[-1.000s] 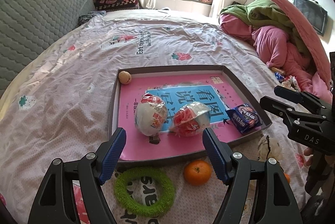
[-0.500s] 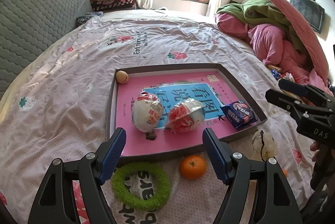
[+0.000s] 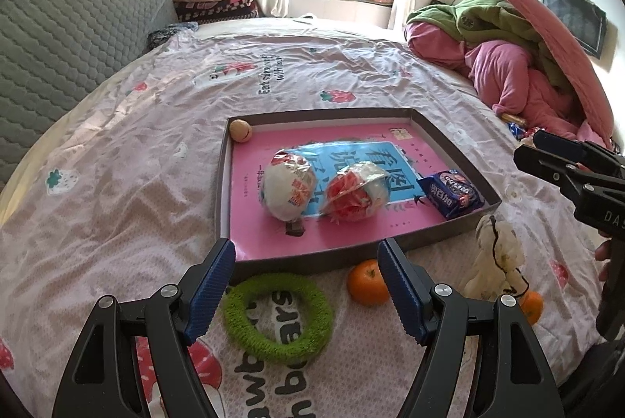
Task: Organize objects
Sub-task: 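Withdraw both open grippers up and back from the tray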
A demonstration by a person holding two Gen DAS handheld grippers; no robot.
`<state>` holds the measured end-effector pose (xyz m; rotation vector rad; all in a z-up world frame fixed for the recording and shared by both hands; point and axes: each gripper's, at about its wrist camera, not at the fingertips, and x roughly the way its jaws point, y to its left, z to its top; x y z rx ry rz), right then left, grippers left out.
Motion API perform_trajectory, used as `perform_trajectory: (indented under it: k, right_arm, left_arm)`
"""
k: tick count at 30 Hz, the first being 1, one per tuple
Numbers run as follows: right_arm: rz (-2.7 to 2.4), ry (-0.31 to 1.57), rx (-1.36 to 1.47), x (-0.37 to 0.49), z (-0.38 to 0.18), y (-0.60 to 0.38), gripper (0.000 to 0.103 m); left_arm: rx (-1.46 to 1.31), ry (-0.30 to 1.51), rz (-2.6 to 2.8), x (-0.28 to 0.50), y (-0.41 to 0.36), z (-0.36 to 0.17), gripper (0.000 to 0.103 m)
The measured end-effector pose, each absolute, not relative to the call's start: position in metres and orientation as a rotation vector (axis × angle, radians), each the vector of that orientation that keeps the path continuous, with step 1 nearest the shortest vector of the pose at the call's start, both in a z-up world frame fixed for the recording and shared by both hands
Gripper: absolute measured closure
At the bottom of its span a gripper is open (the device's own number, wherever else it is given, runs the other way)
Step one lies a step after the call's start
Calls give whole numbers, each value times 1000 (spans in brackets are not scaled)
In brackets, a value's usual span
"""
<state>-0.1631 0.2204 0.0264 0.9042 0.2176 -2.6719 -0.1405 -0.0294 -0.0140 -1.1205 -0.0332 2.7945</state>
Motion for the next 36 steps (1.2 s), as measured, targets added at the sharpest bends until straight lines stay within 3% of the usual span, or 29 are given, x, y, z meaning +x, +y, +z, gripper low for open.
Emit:
perform_trajectory:
  k: [36]
  right_arm:
    - [-2618, 265, 950, -146, 13, 219, 39]
  left_arm:
    - [-1208, 13, 2716, -125, -37, -44, 26]
